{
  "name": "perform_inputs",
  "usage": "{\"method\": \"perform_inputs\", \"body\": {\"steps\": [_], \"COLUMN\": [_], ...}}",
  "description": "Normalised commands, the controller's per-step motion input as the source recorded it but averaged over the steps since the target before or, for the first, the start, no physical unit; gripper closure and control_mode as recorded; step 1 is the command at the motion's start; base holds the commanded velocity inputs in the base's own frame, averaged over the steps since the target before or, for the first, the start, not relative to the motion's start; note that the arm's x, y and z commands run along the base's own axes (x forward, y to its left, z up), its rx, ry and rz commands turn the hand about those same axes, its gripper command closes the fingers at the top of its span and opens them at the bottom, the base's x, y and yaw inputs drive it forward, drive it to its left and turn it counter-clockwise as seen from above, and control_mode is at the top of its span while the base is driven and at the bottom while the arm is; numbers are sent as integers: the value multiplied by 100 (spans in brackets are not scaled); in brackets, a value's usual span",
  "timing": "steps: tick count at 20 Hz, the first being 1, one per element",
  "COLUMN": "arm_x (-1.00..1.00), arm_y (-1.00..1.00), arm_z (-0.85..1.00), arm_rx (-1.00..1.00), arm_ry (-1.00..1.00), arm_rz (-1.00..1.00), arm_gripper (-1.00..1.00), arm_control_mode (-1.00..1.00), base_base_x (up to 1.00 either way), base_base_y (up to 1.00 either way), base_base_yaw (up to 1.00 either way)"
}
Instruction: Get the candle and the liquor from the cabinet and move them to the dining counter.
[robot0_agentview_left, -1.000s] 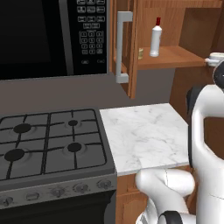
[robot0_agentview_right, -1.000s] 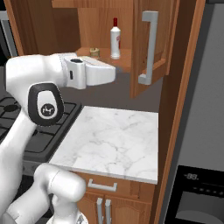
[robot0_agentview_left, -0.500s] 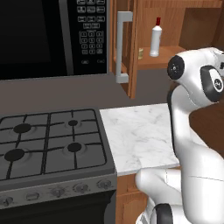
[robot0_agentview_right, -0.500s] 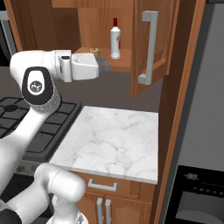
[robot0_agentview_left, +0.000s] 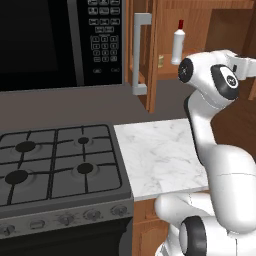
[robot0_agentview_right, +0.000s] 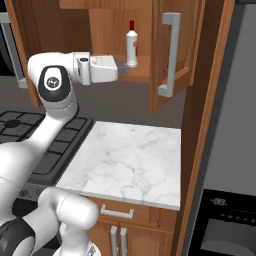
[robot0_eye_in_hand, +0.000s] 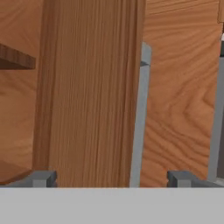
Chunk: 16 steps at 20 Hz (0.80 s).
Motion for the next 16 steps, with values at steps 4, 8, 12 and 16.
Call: {"method": "perform_inputs", "body": {"steps": [4, 8, 12, 16], "arm_x": [31, 19, 2, 13], "arm_y": [0, -2, -30, -28], "arm_z": [-1, 0, 0, 0], "arm_rx": [0, 0, 0, 0], "arm_ry": [0, 0, 0, 0], "arm_rz": [0, -1, -12, -16], "arm_gripper": [-100, -100, -100, -100], "arm_control_mode": [-100, -100, -100, -100], "base_base_x": [0, 0, 0, 0], "base_base_y": [0, 0, 0, 0], "base_base_yaw": [0, 0, 0, 0]}}
